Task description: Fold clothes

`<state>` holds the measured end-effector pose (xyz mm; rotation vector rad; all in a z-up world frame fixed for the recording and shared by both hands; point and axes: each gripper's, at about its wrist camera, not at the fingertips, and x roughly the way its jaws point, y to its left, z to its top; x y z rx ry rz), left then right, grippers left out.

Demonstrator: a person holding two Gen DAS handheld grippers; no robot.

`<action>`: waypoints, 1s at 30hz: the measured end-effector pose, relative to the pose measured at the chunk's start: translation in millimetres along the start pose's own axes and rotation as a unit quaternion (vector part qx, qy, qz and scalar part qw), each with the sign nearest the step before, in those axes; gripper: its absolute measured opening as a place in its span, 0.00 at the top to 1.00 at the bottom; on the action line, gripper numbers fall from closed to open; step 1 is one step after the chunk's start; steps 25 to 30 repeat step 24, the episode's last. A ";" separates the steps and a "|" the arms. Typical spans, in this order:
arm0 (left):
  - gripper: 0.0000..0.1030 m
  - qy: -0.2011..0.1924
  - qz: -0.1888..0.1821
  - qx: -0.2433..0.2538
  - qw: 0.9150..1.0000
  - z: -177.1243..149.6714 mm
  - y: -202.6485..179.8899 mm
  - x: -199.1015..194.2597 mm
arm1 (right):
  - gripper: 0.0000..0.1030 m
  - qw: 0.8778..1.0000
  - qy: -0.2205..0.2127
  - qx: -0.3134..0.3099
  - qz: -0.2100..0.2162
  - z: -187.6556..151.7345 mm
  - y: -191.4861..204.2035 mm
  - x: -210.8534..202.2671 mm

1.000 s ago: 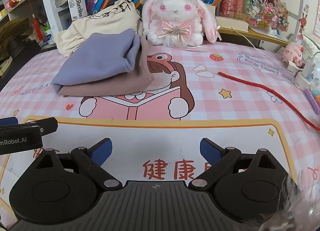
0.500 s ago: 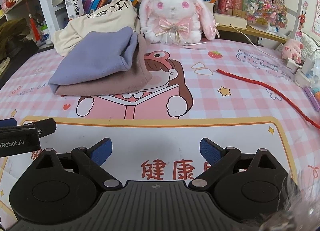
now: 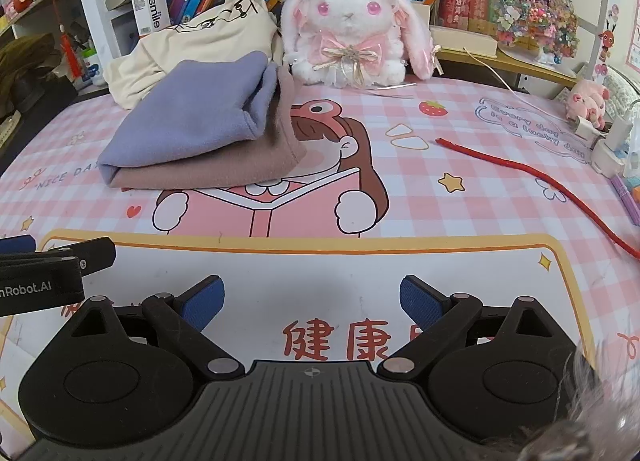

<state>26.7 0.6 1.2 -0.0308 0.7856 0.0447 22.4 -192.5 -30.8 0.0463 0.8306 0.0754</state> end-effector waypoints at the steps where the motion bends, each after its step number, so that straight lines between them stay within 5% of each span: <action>1: 0.00 0.000 0.000 0.000 1.000 -0.1 -0.1 -0.1 | 0.08 1.000 0.000 0.000 0.000 -0.2 0.1 0.1; 30: 0.00 0.005 -0.001 0.000 1.000 -3.5 -1.2 -1.4 | 0.08 1.000 0.016 -0.003 0.001 -8.9 1.2 2.5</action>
